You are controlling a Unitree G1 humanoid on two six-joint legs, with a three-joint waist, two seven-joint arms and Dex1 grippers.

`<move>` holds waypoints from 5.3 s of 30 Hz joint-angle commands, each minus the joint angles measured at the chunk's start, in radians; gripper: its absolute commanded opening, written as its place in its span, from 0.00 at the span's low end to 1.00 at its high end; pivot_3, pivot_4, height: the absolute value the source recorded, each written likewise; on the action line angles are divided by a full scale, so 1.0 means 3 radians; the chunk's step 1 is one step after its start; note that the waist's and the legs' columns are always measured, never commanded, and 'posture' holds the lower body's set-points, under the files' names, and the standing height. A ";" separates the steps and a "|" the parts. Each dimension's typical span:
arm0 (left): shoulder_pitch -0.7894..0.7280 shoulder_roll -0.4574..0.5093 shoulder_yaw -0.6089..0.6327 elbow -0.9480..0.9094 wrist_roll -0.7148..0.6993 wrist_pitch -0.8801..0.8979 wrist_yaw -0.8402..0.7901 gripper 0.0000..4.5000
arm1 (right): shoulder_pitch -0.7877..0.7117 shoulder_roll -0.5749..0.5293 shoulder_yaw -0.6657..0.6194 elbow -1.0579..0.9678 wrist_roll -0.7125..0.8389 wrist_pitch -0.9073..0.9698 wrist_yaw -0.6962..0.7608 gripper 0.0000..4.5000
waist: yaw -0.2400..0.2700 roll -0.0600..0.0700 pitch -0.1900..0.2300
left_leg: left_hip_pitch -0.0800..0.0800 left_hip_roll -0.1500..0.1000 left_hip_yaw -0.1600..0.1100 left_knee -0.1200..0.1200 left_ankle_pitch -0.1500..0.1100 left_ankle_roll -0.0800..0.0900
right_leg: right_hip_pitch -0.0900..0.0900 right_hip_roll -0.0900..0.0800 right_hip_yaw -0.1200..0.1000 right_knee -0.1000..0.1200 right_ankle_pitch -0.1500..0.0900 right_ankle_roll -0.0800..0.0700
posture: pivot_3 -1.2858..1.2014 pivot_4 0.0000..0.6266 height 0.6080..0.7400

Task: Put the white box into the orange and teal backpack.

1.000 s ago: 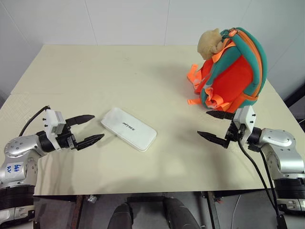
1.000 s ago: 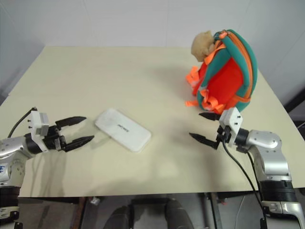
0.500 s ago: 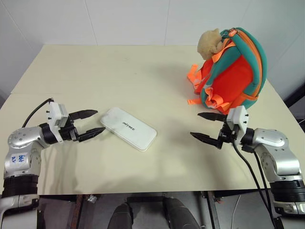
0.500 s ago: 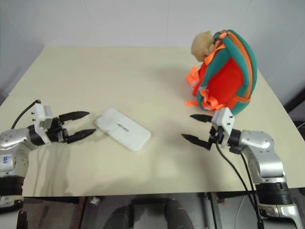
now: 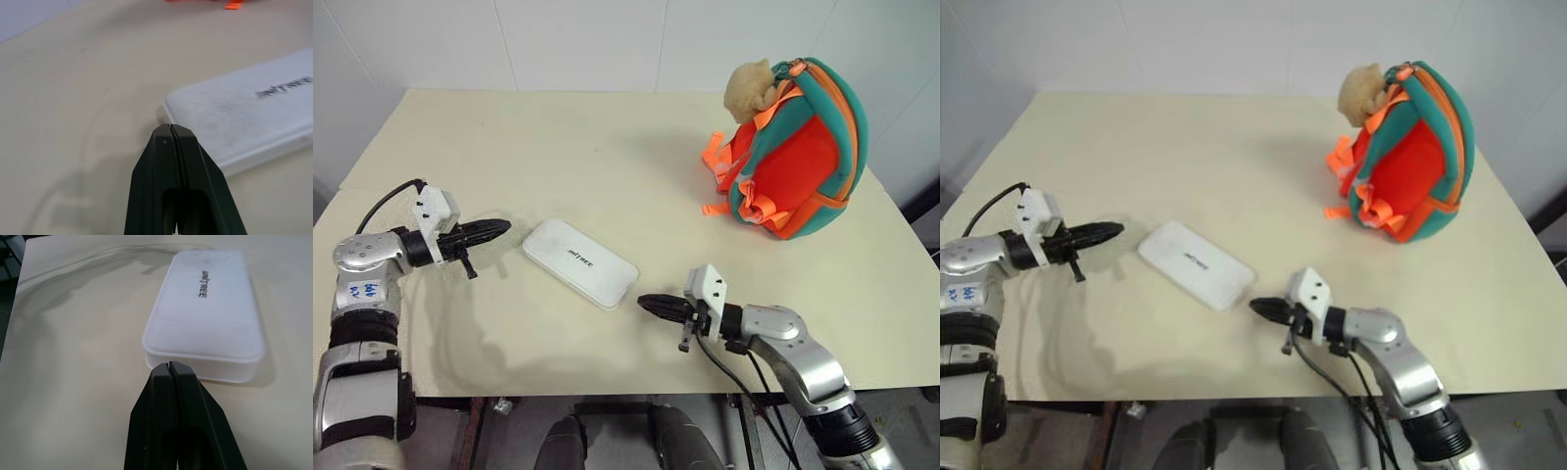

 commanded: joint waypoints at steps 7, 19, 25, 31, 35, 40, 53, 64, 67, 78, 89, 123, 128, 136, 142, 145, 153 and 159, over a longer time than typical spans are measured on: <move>-0.0320 -0.0208 -0.0094 0.0548 0.0312 -0.0316 0.0514 0.00 | -0.0211 0.0212 0.0080 0.0217 -0.0123 0.0014 -0.0149 0.01 | -0.0007 -0.0002 -0.0001 | -0.0001 0.0000 0.0000 0.0001 0.0001 0.0000 | -0.0004 0.0001 0.0001 0.0006 0.0000 0.0000 | 0.52 0.24 1.00; -0.0059 -0.0377 -0.0043 0.0344 0.0199 -0.0070 0.0224 0.00 | -0.0382 0.0236 -0.0001 0.0465 -0.0163 -0.0106 -0.0090 0.01 | -0.0020 -0.0003 -0.0002 | -0.0001 0.0000 0.0001 0.0001 0.0002 -0.0001 | -0.0008 0.0001 0.0001 0.0013 0.0000 0.0000 | 0.52 0.24 1.00; 0.0539 -0.0318 -0.0015 -0.0469 -0.0091 0.0422 -0.0169 0.00 | -0.0485 0.0207 -0.0154 0.0650 -0.0158 -0.0192 -0.0062 0.01 | -0.0018 -0.0003 -0.0002 | 0.0000 0.0001 0.0001 -0.0003 0.0002 -0.0002 | -0.0009 0.0000 0.0001 0.0015 -0.0002 -0.0003 | 0.52 0.24 1.00; 0.0916 -0.0410 -0.0020 -0.1237 -0.0280 0.0828 -0.0082 0.00 | -0.0593 0.0111 -0.0266 0.0827 -0.0156 -0.0281 0.0072 0.01 | -0.0001 -0.0004 -0.0002 | 0.0000 0.0000 -0.0001 0.0001 0.0004 -0.0003 | -0.0008 -0.0001 0.0001 0.0018 -0.0002 -0.0003 | 0.52 0.24 1.00; 0.1107 -0.0566 -0.0106 -0.1670 -0.0338 0.1045 -0.0028 0.00 | -0.0635 -0.0026 -0.0345 0.0878 -0.0122 -0.0302 0.0248 0.01 | 0.0004 -0.0004 -0.0002 | -0.0001 0.0000 -0.0001 0.0001 0.0004 -0.0003 | -0.0008 -0.0001 0.0001 0.0016 -0.0002 -0.0003 | 0.52 0.24 1.00; 0.1235 -0.0724 -0.0152 -0.1944 -0.0345 0.1173 0.0026 0.00 | -0.0624 -0.0206 -0.0455 0.0896 -0.0084 -0.0276 0.0437 0.01 | -0.0006 -0.0004 -0.0002 | 0.0000 0.0001 -0.0001 -0.0001 0.0004 -0.0003 | -0.0008 0.0000 0.0001 0.0015 -0.0002 -0.0003 | 0.52 0.24 1.00; 0.1488 -0.0789 -0.0170 -0.2332 -0.0373 0.1401 0.0038 0.00 | -0.0426 -0.0432 -0.0509 0.0785 0.0000 0.0013 0.0743 0.01 | -0.0015 -0.0004 -0.0002 | 0.0002 0.0000 0.0001 -0.0001 0.0004 -0.0003 | -0.0006 -0.0001 0.0003 0.0012 -0.0002 -0.0003 | 0.52 0.24 1.00; 0.1565 -0.0714 -0.0141 -0.2443 -0.0367 0.1525 0.0142 0.00 | -0.0381 -0.0432 -0.0629 0.0700 0.0156 0.0392 0.0748 0.01 | -0.0016 -0.0004 -0.0003 | 0.0007 0.0000 0.0000 -0.0001 0.0004 -0.0003 | 0.0002 -0.0001 0.0003 0.0007 -0.0002 -0.0003 | 0.52 0.24 1.00; 0.1598 -0.0614 -0.0083 -0.2525 -0.0407 0.1670 0.0155 0.00 | -0.0423 -0.0514 -0.0703 0.0707 0.0213 0.0516 0.0772 0.01 | -0.0020 -0.0004 -0.0002 | 0.0007 0.0000 0.0000 -0.0001 0.0004 -0.0003 | 0.0002 -0.0001 0.0003 0.0007 -0.0002 -0.0003 | 0.52 0.24 1.00; 0.1790 -0.0010 0.0165 -0.2835 -0.0824 0.2535 0.0028 0.67 | -0.0463 -0.1365 -0.0910 0.0369 0.0860 0.1449 0.1302 0.72 | -0.0016 -0.0003 -0.0001 | 0.0006 0.0002 0.0000 -0.0007 0.0002 -0.0003 | 0.0000 -0.0001 0.0003 -0.0002 -0.0006 -0.0009 | 0.52 0.24 1.00; 0.1280 -0.0168 -0.0066 -0.2628 -0.1053 0.3350 0.0152 0.99 | -0.0873 -0.1109 -0.0832 0.0366 0.1071 0.1992 0.0775 1.00 | -0.0017 -0.0004 -0.0001 | 0.0003 0.0002 0.0002 -0.0008 0.0002 -0.0003 | -0.0003 0.0000 0.0003 -0.0004 -0.0006 -0.0009 | 0.52 0.24 1.00; -0.0041 -0.0515 -0.1074 -0.1269 -0.1102 0.5024 -0.0602 0.99 | -0.0764 -0.1079 -0.0440 0.0343 0.0863 0.1705 0.0835 1.00 | 0.0070 0.0000 -0.0003 | 0.0002 -0.0004 -0.0001 -0.0005 -0.0002 -0.0005 | -0.0001 -0.0002 0.0001 0.0000 -0.0014 -0.0003 | 0.52 0.24 1.00; -0.0091 -0.0321 -0.1219 -0.1265 -0.1120 0.5045 -0.0889 0.99 | -0.0649 -0.1159 -0.0459 0.0334 0.0868 0.1618 0.0937 1.00 | 0.0060 0.0000 -0.0003 | 0.0001 -0.0003 -0.0001 -0.0008 -0.0005 -0.0007 | -0.0005 -0.0002 0.0001 0.0002 -0.0022 -0.0008 | 0.52 0.24 1.00; -0.0078 -0.0377 -0.1010 -0.1243 -0.1171 0.5070 -0.0753 0.90 | -0.0506 -0.1226 -0.0416 0.0393 0.0780 0.1420 0.1010 1.00 | 0.0057 0.0000 -0.0003 | 0.0000 -0.0002 -0.0001 -0.0006 -0.0005 -0.0007 | -0.0009 -0.0001 0.0001 0.0007 -0.0024 -0.0009 | 0.52 0.24 1.00; 0.0046 -0.0472 -0.0738 -0.1334 -0.1333 0.5325 -0.0523 0.51 | -0.0485 -0.1210 -0.0430 0.0389 0.0778 0.1404 0.0992 1.00 | 0.0059 0.0000 -0.0003 | 0.0000 -0.0002 -0.0002 -0.0005 -0.0005 -0.0007 | -0.0009 -0.0001 0.0000 0.0009 -0.0024 -0.0009 | 0.52 0.24 1.00; 0.0170 -0.0450 -0.0684 -0.1518 -0.1467 0.5520 -0.0493 0.31 | -0.0472 -0.1216 -0.0444 0.0372 0.0793 0.1400 0.0995 1.00 | 0.0058 0.0000 -0.0003 | 0.0000 -0.0002 -0.0002 -0.0005 -0.0005 -0.0007 | -0.0009 -0.0001 0.0000 0.0010 -0.0024 -0.0009 | 0.52 0.24 1.00; 0.0391 -0.0383 -0.0453 -0.1923 -0.1698 0.5758 -0.0303 0.30 | -0.0561 -0.1174 -0.0718 0.0409 0.0793 0.1273 0.0798 1.00 | 0.0063 -0.0001 -0.0003 | 0.0000 -0.0002 -0.0003 -0.0004 -0.0005 -0.0007 | -0.0009 -0.0002 0.0000 0.0013 -0.0024 -0.0009 | 0.52 0.24 1.00; 0.0503 -0.0283 0.0298 -0.1793 -0.1620 0.5217 0.0186 0.30 | -0.1123 -0.0715 -0.1297 0.0898 0.0287 0.0568 -0.0493 1.00 | 0.0006 -0.0003 -0.0001 | -0.0001 -0.0002 -0.0001 -0.0004 0.0000 -0.0012 | -0.0018 -0.0003 0.0004 0.0024 -0.0021 -0.0009 | 0.52 0.24 1.00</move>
